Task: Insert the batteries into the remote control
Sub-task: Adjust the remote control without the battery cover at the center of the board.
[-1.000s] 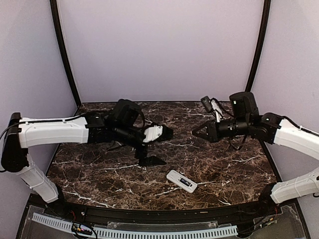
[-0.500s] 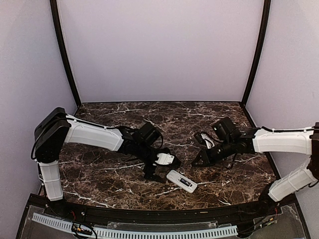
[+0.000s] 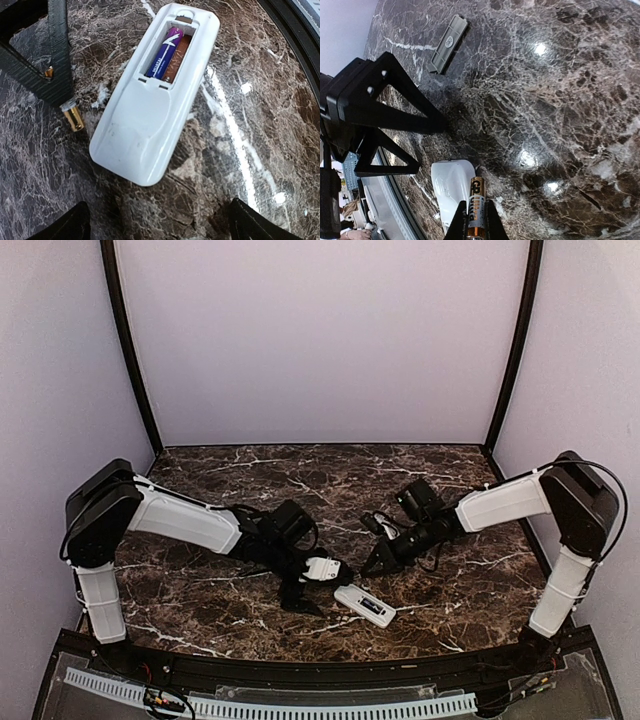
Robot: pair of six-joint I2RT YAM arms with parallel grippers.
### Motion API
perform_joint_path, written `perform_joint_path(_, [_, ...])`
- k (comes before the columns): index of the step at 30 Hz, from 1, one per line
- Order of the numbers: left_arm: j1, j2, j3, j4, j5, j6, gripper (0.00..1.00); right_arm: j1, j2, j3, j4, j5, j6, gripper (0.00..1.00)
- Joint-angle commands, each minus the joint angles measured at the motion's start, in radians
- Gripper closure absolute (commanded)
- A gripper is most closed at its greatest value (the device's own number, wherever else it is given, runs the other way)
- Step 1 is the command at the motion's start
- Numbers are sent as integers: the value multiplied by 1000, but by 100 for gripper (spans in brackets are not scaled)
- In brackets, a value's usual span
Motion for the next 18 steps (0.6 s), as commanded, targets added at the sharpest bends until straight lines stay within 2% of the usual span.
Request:
perform_joint_path(1, [4, -86, -56, 38, -55, -47, 5, -1, 23, -17, 35, -83, -38, 100])
perform_joint_path(11, [-14, -111, -80, 22, -51, -76, 5, 37, 33, -33, 13, -141, -74, 100])
perform_joint_path(18, [-19, -118, -76, 8, -46, -85, 6, 38, 21, 12, -52, -119, -111, 100])
